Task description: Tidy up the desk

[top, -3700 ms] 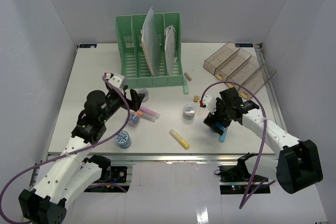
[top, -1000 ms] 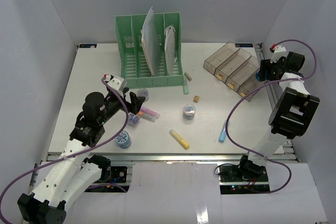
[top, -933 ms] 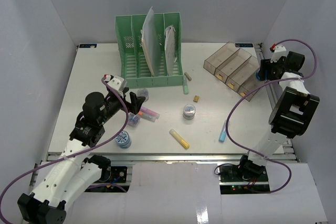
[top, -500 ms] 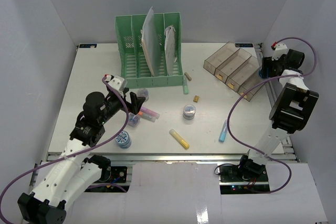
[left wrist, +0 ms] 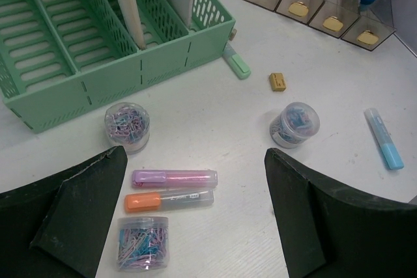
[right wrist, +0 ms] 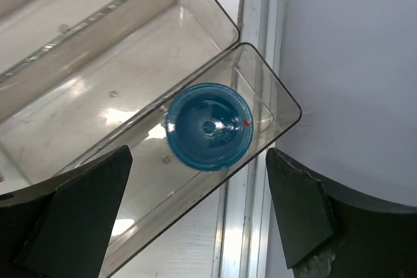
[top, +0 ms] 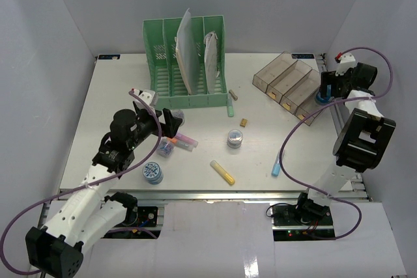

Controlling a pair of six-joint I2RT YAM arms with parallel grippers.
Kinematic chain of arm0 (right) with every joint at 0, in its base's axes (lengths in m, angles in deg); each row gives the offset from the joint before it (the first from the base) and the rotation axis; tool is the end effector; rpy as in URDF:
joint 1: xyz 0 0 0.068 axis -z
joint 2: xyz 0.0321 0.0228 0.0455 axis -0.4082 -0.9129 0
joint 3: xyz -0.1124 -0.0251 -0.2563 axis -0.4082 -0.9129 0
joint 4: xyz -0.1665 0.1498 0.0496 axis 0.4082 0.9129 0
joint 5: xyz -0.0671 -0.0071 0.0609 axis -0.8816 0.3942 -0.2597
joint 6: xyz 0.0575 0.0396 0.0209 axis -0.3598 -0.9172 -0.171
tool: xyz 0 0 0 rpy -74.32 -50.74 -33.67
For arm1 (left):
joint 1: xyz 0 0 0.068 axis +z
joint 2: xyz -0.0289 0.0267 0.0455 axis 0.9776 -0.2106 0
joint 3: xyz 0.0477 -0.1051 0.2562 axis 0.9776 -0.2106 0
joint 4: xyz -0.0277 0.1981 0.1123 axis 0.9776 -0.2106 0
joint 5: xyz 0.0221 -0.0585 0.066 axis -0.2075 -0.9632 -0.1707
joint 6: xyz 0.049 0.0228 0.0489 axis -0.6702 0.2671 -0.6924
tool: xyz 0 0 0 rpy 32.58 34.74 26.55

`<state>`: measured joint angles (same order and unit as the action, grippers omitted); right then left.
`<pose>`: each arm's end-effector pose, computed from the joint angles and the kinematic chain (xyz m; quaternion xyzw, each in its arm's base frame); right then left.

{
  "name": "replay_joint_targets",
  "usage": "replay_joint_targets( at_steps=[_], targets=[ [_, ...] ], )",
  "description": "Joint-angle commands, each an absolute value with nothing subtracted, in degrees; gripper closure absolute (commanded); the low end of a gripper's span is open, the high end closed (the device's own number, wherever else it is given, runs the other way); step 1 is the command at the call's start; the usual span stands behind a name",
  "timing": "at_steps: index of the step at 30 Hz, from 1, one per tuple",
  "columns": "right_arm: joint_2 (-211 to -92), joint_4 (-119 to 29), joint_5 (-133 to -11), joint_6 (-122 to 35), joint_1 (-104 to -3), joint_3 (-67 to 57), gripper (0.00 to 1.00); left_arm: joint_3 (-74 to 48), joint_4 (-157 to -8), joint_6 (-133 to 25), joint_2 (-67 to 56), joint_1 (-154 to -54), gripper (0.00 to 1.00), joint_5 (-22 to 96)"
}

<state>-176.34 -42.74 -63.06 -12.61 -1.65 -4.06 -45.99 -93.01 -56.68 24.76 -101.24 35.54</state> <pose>0.3947 -0.1441 0.2530 -0.0810 0.8669 -0.0696 0.4870 0.1554 -0.0785 0.3107 0.1495 0.7748 -0.2361 0.5671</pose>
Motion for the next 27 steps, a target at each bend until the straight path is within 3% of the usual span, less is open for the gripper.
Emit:
replay_joint_targets(
  at_steps=[1,8,12,18,27],
  targets=[
    [-164.85,-42.92,-55.97,-12.13,-1.68,-9.79,0.10,-44.28,-93.02,-50.39,22.84,-101.22,0.02,35.32],
    [-149.86,-21.92,-33.55,-1.47,-3.27,-22.41,0.10,-41.17,-103.72,-38.48,23.69,-101.22,0.05,37.11],
    [-141.81,-12.34,-30.42,4.51,-9.72,-28.29,0.10,-35.90,-114.55,-33.24,22.56,-101.30,0.12,41.59],
    [-132.68,-12.93,-28.95,0.21,-20.60,-34.44,0.10,-32.99,-129.95,-25.52,17.74,-101.22,0.09,47.01],
    [-123.87,-18.43,-27.74,-6.96,-23.83,-40.55,0.10,-26.13,-155.16,-11.21,9.23,-101.28,0.02,56.16]
  ],
)
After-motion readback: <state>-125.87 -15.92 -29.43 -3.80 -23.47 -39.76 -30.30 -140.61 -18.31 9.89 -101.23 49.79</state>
